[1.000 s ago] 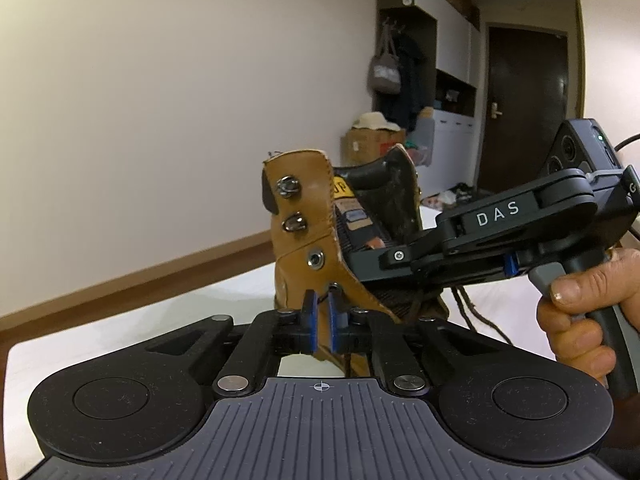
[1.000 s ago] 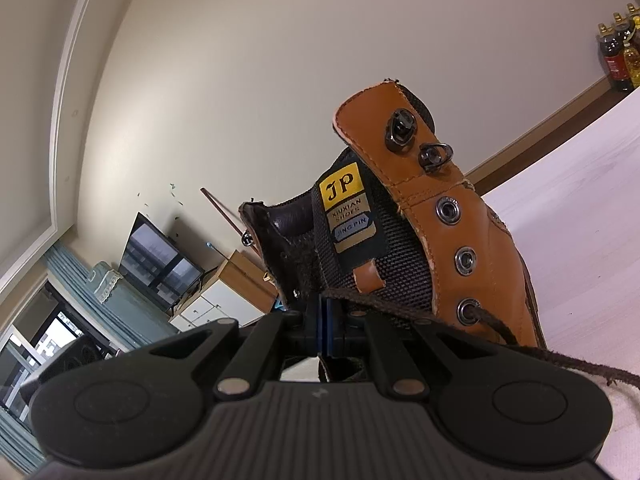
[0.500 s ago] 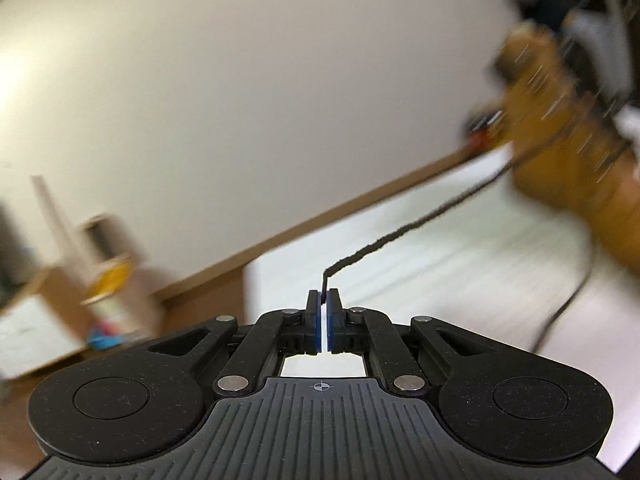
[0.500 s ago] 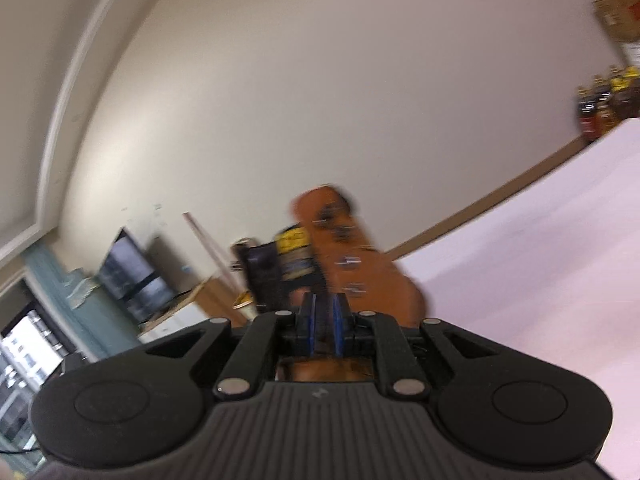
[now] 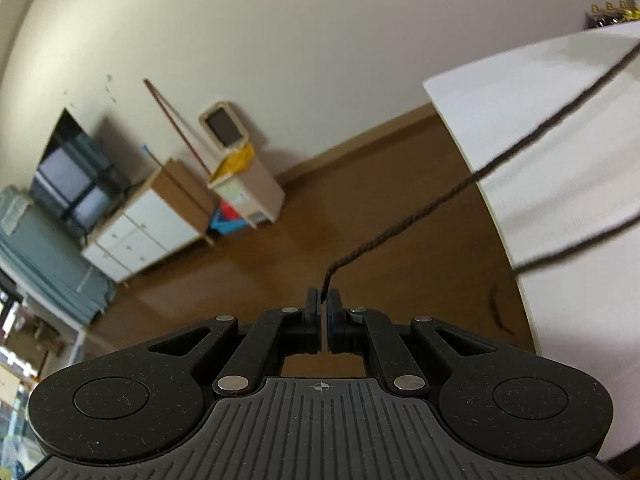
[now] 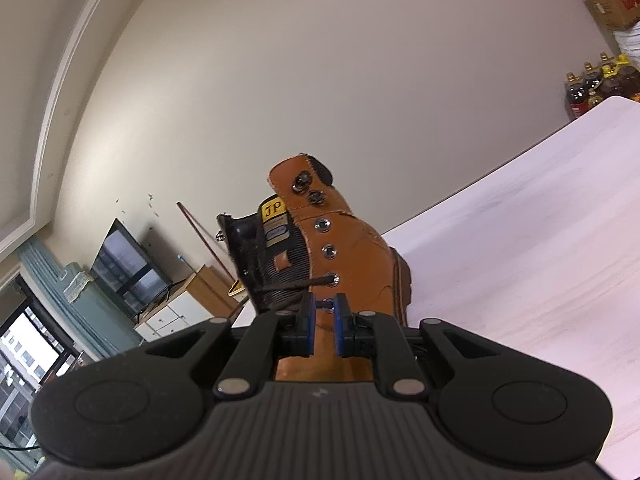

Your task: Lace up shoes with both hands

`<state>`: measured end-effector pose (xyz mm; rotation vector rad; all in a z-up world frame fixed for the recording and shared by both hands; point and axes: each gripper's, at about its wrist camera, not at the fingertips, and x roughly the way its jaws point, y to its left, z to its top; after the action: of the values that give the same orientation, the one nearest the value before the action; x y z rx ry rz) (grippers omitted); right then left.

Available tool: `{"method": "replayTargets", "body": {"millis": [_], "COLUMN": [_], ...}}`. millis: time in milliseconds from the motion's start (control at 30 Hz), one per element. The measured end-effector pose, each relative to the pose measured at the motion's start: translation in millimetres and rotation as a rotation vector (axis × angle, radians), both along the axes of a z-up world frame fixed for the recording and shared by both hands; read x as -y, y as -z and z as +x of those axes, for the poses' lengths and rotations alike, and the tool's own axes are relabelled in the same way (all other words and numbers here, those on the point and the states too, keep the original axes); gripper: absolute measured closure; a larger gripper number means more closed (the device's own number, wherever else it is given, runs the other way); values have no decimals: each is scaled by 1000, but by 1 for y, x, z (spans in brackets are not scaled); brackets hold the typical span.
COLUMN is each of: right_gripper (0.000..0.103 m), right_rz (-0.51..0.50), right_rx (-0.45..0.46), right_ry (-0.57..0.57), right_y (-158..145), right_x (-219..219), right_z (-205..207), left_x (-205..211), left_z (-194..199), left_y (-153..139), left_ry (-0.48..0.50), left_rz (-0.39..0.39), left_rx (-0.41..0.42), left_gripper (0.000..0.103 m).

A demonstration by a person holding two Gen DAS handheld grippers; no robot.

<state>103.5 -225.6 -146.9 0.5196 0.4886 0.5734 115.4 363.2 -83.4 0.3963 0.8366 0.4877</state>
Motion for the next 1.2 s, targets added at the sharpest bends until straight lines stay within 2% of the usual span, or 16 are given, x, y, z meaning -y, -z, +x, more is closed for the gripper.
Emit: {"method": "replayTargets", "body": {"millis": [133,233,333,467,567,667,800,900,933,1000,1067,1133,1200], "right_gripper": [89,87,86,83,83,83,82,82,82,82,82,82,82], "right_rz": [-6,-17,-33,-39,-40,-45,-56,-59,-59,-58,-57,-55,-54], "right_rx": [2,10,24,21,11,5,4,-3,-5,-12,-16,-19,-25], "right_ry": [-10,-26,-42,-71,-86,-101,-104,-101,-101,-104,-111,-115,-116], "right_y": [0,-2,-3,-2,1,2,1,2,3,4,6,7,9], "right_x": [-4,-8,-13,-22,-28,-32,-34,-33,-33,-34,-35,-36,-37], "right_z": [-2,-4,-7,-8,-8,-9,-10,-10,-9,-9,-9,-10,-10], "left_x": [1,1,10,38,51,67,78,75,72,76,84,105,123], "left_z": [-4,-7,-11,-22,-25,-24,-20,-15,-12,-7,-3,-6,-3], "left_y": [-9,-12,-13,-25,-26,-24,-20,-20,-20,-17,-13,-15,-13], "left_ry": [-10,-18,33,242,374,472,558,599,607,627,652,718,767], "left_rz": [-26,-14,-37,-157,-206,-208,-191,-198,-208,-216,-225,-281,-299], "left_rx": [30,40,64,103,103,78,-13,-42,-53,-75,-92,-71,-49], "left_gripper": [93,80,80,76,72,72,72,73,81,103,103,103,103]}}
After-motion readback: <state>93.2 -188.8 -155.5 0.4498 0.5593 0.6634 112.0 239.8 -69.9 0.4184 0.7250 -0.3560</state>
